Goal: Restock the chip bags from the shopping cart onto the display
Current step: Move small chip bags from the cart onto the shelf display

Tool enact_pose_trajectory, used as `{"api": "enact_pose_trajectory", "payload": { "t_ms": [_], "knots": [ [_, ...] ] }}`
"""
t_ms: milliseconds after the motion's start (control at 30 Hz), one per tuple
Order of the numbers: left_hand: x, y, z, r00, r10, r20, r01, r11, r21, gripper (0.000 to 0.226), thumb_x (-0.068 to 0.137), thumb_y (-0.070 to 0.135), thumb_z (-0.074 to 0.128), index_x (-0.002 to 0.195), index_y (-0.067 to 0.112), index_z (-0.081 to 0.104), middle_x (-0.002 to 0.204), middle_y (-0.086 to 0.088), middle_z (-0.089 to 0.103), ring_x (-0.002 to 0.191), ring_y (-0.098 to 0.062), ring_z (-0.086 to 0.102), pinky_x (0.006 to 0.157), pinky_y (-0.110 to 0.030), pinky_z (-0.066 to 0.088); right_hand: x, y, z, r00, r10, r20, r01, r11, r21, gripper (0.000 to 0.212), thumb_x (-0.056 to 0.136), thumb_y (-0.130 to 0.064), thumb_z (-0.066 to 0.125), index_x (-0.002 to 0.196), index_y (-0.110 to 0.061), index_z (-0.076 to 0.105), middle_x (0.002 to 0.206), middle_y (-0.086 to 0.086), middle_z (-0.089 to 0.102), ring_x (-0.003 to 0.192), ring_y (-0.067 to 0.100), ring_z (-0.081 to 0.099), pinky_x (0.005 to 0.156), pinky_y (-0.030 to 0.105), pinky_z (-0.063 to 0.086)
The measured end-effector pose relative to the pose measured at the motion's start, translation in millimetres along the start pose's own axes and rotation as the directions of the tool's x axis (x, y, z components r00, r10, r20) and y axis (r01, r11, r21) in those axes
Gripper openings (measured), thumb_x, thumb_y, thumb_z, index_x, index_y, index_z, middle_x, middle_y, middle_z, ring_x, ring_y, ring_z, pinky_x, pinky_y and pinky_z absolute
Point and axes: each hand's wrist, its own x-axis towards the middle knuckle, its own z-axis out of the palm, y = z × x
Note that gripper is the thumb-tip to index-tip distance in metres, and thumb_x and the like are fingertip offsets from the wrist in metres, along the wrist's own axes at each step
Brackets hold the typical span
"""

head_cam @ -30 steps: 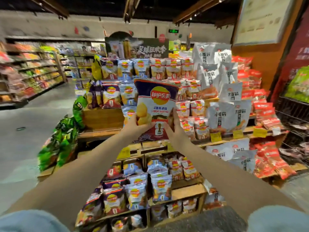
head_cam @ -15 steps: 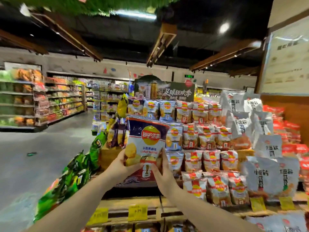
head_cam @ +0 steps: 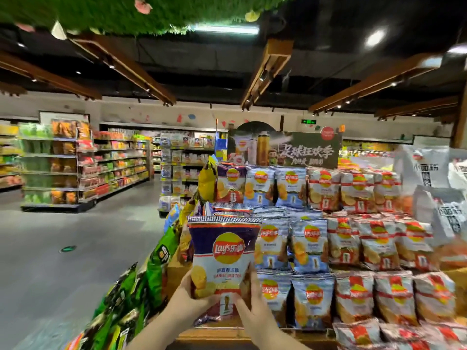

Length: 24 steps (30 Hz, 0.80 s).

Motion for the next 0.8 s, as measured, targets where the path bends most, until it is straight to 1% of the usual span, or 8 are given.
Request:
{"api": "enact_pose_trajectory", "payload": {
  "t_ms": [100, 200, 300, 467, 533, 633, 733, 800],
  "knots": [
    [32.3, -19.1, -10.6, 0.999, -0.038, -0.006, 0.038, 0.999, 0.007, 0.077, 0.067, 0.004, 0.083, 0.129, 0.019, 0.04, 0.108, -0.002, 0.064, 0.092, -0.013, 0.065, 0.059, -0.017, 0.053, 26.9, 21.5, 19.8, 0.999, 0.05, -0.02, -0.052, 0.991, -0.125, 0.083, 0.066, -0.093, 0.03, 0.128, -0.066, -0.017, 0.154, -0.018, 0.015, 0.141, 0.01, 0.022, 0.115, 0.039, 0.026],
    [66.7, -35.5, -21.0, 0.998, -0.054, 0.027, 0.053, 0.998, 0.031, 0.077, 0.068, 0.01, 0.084, 0.132, 0.017, 0.04, 0.109, 0.0, 0.064, 0.094, -0.013, 0.066, 0.063, -0.018, 0.053, 45.7, 24.4, 28.3, 0.996, 0.083, -0.016, -0.084, 0.987, -0.137, 0.071, 0.09, -0.06, 0.048, 0.13, -0.061, -0.011, 0.143, -0.024, 0.018, 0.135, 0.001, 0.022, 0.116, 0.033, 0.022],
    [95.4, -55.3, -23.4, 0.995, -0.086, 0.054, 0.082, 0.995, 0.057, 0.067, 0.072, 0.017, 0.082, 0.123, 0.02, 0.038, 0.101, 0.008, 0.06, 0.086, -0.004, 0.061, 0.056, -0.011, 0.049, 61.7, 34.1, 35.1, 0.987, 0.158, 0.025, -0.154, 0.98, -0.124, 0.066, 0.096, -0.045, 0.047, 0.128, -0.059, -0.009, 0.138, -0.021, 0.02, 0.126, -0.002, 0.023, 0.109, 0.019, 0.021],
    [138.6, -80.7, -30.8, 0.984, -0.145, 0.105, 0.133, 0.984, 0.115, 0.069, 0.075, 0.021, 0.08, 0.126, 0.02, 0.035, 0.094, 0.016, 0.052, 0.081, 0.001, 0.055, 0.054, -0.009, 0.045, 86.7, 58.4, 55.8, 0.958, 0.28, 0.062, -0.265, 0.947, -0.183, 0.069, 0.096, -0.051, 0.043, 0.136, -0.057, -0.012, 0.153, -0.014, 0.015, 0.137, 0.007, 0.025, 0.114, 0.03, 0.027],
    [153.6, -95.0, -31.3, 0.977, -0.173, 0.12, 0.158, 0.98, 0.124, 0.066, 0.076, 0.018, 0.079, 0.126, 0.019, 0.036, 0.093, 0.016, 0.053, 0.081, 0.002, 0.055, 0.054, -0.009, 0.045, 94.6, 67.1, 59.8, 0.949, 0.311, 0.052, -0.295, 0.933, -0.205, 0.069, 0.095, -0.053, 0.043, 0.135, -0.057, -0.013, 0.154, -0.013, 0.017, 0.134, 0.006, 0.029, 0.111, 0.027, 0.03],
    [172.7, -112.7, -34.7, 0.969, -0.2, 0.147, 0.179, 0.973, 0.143, 0.069, 0.075, 0.02, 0.079, 0.13, 0.017, 0.038, 0.1, 0.01, 0.057, 0.086, -0.003, 0.057, 0.064, -0.014, 0.05, 106.3, 76.4, 64.2, 0.94, 0.336, 0.058, -0.308, 0.91, -0.278, 0.07, 0.096, -0.049, 0.043, 0.141, -0.051, -0.01, 0.151, -0.012, 0.022, 0.126, -0.001, 0.031, 0.107, 0.02, 0.03],
    [191.7, -132.8, -38.7, 0.961, -0.215, 0.175, 0.189, 0.97, 0.154, 0.079, 0.071, 0.025, 0.082, 0.136, 0.016, 0.038, 0.113, 0.003, 0.059, 0.099, -0.011, 0.06, 0.083, -0.029, 0.054, 117.9, 83.3, 70.8, 0.924, 0.376, 0.072, -0.331, 0.879, -0.343, 0.074, 0.097, -0.045, 0.045, 0.147, -0.045, -0.01, 0.149, -0.011, 0.024, 0.128, 0.003, 0.033, 0.109, 0.024, 0.034],
    [200.2, -142.8, -38.0, 0.957, -0.224, 0.184, 0.197, 0.968, 0.153, 0.076, 0.072, 0.023, 0.082, 0.134, 0.015, 0.038, 0.113, 0.003, 0.059, 0.098, -0.012, 0.06, 0.077, -0.024, 0.054, 122.7, 90.9, 77.5, 0.92, 0.387, 0.064, -0.335, 0.861, -0.383, 0.075, 0.096, -0.046, 0.046, 0.147, -0.046, -0.01, 0.148, -0.012, 0.025, 0.131, 0.005, 0.034, 0.109, 0.028, 0.036]
  ]
}}
